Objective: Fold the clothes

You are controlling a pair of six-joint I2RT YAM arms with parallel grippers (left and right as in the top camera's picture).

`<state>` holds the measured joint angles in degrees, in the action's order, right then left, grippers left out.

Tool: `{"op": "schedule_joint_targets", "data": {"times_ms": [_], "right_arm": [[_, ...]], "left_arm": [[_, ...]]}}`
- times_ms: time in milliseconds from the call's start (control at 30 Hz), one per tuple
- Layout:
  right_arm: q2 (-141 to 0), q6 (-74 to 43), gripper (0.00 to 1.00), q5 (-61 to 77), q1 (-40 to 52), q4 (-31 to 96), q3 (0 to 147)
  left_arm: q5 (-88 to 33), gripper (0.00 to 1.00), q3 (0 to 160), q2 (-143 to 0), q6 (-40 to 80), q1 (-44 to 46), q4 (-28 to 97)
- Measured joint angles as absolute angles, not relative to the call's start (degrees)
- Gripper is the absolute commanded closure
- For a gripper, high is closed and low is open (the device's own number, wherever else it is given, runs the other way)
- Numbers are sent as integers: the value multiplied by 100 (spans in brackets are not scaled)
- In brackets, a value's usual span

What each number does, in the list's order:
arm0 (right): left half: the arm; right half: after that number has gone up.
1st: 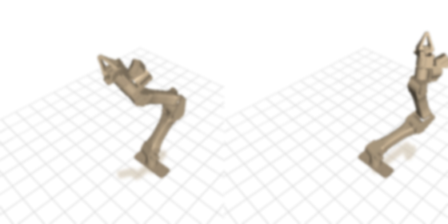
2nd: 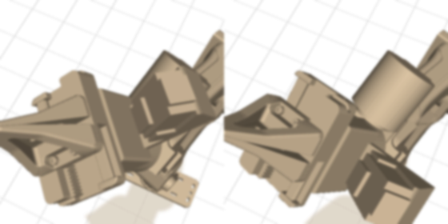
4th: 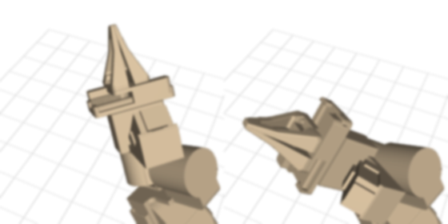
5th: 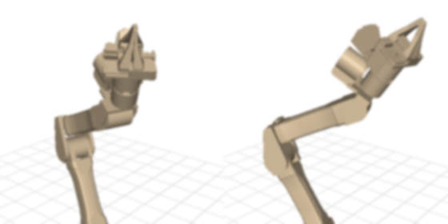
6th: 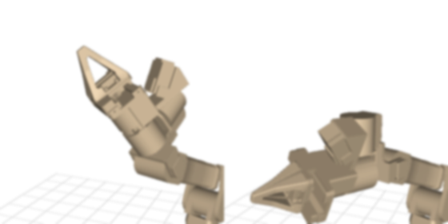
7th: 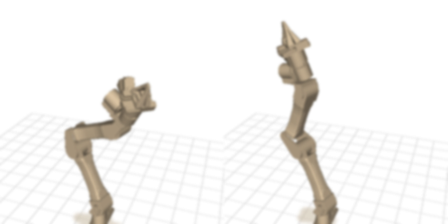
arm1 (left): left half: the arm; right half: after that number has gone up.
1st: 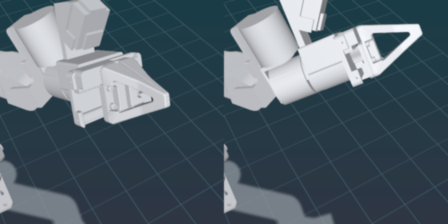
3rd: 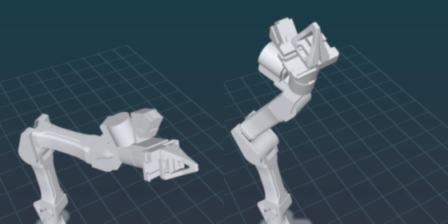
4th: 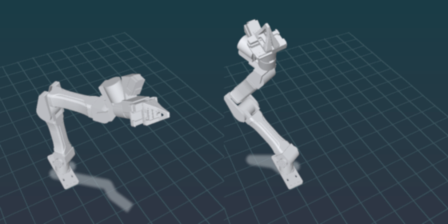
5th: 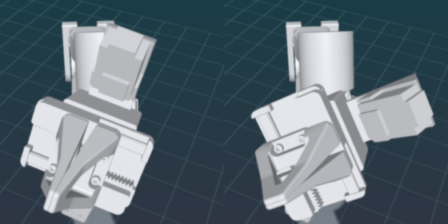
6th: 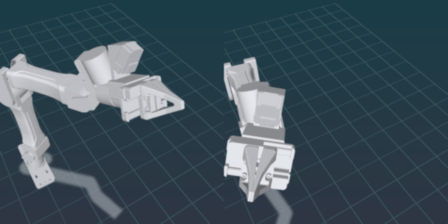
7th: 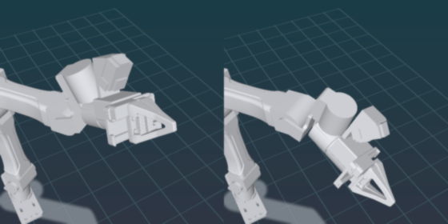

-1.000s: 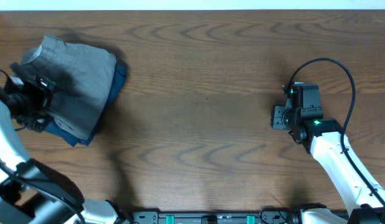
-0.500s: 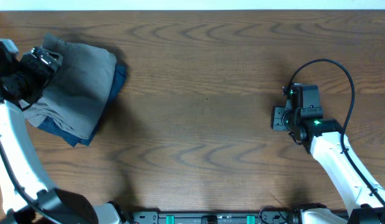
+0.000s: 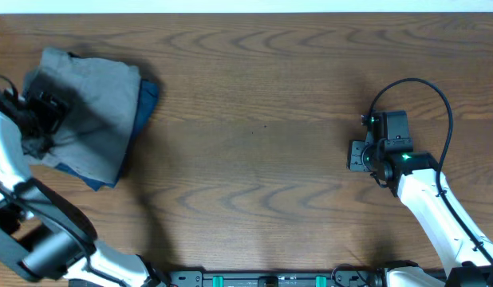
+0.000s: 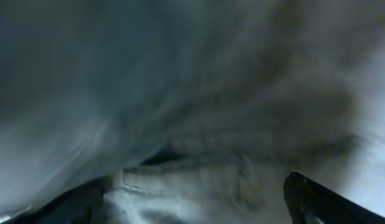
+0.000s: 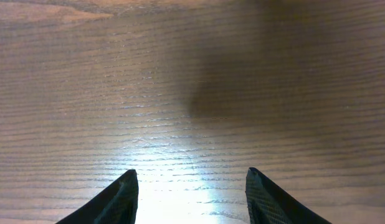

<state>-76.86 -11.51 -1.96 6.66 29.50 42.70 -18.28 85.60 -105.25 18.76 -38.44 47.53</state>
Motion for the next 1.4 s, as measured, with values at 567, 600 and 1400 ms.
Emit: {"op": "schedule_joint_targets", "data": {"times_ms": [567,600,1400], "right_arm": [[-7686,-1096,1,-84,668,2711,4268],[-7686,-1055,1,-38,668,2587,4268],[-6442,-1033,4,1044,-460,5186,5717]], "left_arm": [[-2849,2,8562,-9717,1352,-3522,4261],[-2869,2,8576,-9504,1302,-3354,4254],[-1417,2,8001,-8095,548,202,7570]]}}
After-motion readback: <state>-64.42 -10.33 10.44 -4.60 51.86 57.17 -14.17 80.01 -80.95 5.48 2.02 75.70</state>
